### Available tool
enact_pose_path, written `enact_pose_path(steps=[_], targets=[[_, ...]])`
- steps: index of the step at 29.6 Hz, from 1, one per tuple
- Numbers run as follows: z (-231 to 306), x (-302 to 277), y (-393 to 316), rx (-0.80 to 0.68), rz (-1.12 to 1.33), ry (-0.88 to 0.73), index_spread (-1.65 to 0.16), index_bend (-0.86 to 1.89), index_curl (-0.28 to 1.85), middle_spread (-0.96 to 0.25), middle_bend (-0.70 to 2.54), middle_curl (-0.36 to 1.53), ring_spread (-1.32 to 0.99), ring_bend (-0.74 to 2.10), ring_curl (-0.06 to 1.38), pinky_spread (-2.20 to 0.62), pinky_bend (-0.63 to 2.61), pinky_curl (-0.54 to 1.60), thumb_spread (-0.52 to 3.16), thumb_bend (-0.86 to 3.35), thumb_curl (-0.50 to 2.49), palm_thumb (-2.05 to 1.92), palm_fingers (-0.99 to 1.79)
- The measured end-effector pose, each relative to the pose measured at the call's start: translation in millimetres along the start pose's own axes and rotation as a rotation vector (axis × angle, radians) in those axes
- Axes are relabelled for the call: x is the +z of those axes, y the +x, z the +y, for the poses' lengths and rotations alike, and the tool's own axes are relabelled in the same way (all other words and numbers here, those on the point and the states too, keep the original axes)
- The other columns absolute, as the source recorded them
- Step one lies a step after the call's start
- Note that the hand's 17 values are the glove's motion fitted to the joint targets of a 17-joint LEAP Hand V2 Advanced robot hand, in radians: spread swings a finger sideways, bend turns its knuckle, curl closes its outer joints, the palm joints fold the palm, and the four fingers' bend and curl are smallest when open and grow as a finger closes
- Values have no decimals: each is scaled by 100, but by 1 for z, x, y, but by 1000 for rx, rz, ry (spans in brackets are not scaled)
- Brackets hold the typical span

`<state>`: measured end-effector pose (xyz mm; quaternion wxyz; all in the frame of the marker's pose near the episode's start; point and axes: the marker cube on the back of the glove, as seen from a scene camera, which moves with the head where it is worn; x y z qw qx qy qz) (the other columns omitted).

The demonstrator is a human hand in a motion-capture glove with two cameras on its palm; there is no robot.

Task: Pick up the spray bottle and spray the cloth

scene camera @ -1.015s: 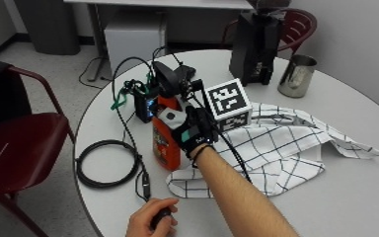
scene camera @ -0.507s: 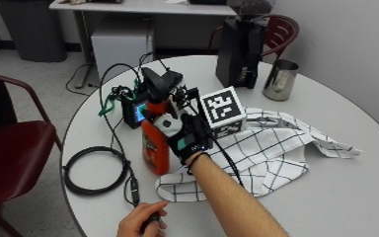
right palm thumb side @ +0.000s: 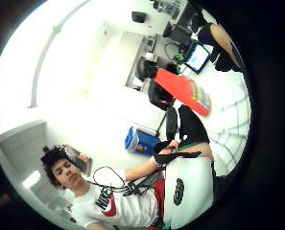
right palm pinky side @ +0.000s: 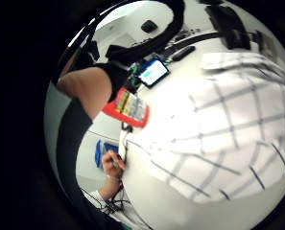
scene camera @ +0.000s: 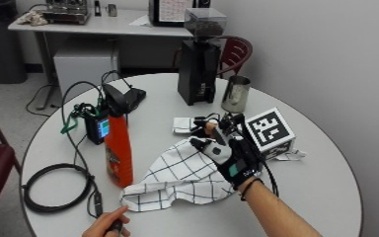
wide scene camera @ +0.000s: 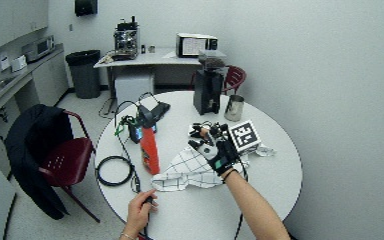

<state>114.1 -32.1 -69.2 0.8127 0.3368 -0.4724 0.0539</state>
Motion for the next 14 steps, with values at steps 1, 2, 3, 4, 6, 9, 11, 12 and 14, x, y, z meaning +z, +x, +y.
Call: enact_pose_path(steps=[1, 2, 3, 4, 6, 9, 11, 12, 14], targets=[[5, -2, 5, 15, 8, -8, -27, 10, 26, -10, 42, 47, -10, 41, 41, 27, 22, 31, 98, -3, 62, 86, 83], [10, -3, 9, 28, 13, -15, -27, 10, 26, -10, 42, 47, -9, 40, 41, 27, 22, 31, 99, -3, 62, 86, 82], [15, -4, 12, 38, 17, -20, -27, 11, 26, -10, 41, 47, -9, 40, 41, 27, 22, 32, 100, -2, 61, 86, 82], [19, -5, 14, 42, 20, -25, -28, 11, 26, -10, 40, 46, -9, 40, 41, 27, 21, 32, 101, -2, 61, 85, 82], [26, -6, 15, 43, 27, -34, -28, 11, 26, -10, 40, 46, -8, 40, 40, 28, 21, 32, 102, -2, 60, 85, 82], [37, -9, 13, 41, 44, -48, -28, 11, 25, -9, 40, 46, -8, 39, 40, 28, 20, 32, 104, -2, 59, 85, 83], [47, -10, 9, 40, 44, -61, -28, 11, 25, -9, 40, 45, -7, 39, 40, 28, 19, 32, 104, -2, 59, 85, 83], [52, -11, 8, 40, 41, -68, -28, 11, 25, -9, 39, 45, -7, 39, 40, 28, 19, 32, 105, -2, 59, 85, 83], [58, -11, 6, 40, 32, -76, -28, 12, 25, -9, 39, 45, -7, 38, 40, 28, 19, 32, 105, -2, 58, 85, 83]])
